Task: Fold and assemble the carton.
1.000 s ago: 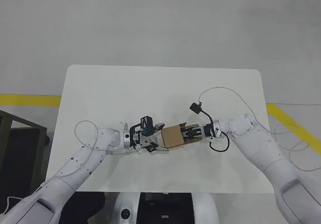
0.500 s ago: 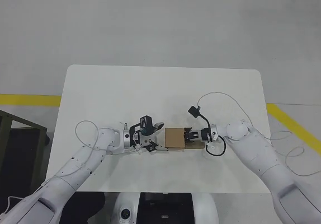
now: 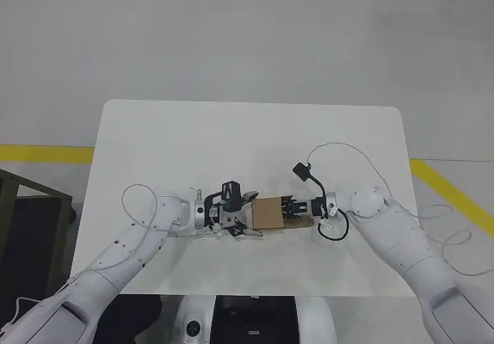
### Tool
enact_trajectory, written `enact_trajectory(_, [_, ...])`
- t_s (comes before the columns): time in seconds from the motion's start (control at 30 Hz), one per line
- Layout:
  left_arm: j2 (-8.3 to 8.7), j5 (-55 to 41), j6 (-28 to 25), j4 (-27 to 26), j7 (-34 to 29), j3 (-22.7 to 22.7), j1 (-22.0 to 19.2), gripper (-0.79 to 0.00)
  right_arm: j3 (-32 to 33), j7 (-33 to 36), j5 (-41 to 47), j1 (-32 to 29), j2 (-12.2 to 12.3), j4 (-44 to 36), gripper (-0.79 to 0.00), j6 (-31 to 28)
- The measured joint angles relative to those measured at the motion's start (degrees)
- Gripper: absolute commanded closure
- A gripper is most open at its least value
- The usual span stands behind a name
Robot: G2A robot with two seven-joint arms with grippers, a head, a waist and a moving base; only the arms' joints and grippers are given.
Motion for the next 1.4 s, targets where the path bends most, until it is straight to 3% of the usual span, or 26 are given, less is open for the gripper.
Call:
enact_trajectory(0.43, [-0.45, 0.79, 1.93, 0.48, 1.37, 0.76, -0.15, -0.465, 1.41, 0.52, -0.46, -1.01, 0.28, -1.39, 0.000, 0.36])
enact_trajectory(0.73, [-0.48, 0.93, 1.94, 0.83, 1.43, 0.60, -0.11, -0.499, 3.10, 1.72, -0.70, -1.74, 0.90, -1.58, 0.000, 0.10])
enact_trajectory(1.17, [-0.08, 1.47, 1.15, 0.61, 1.94, -0.31, 0.48, -0.502, 15.86, 1.94, -3.22, -3.08, 6.33, -2.92, 0.000, -0.14])
enact_trajectory(1.4, [0.08, 1.53, 1.06, -0.12, 1.67, -0.68, 0.86, -0.505, 13.04, 0.81, -3.49, -0.44, 4.90, -2.21, 0.000, 0.11])
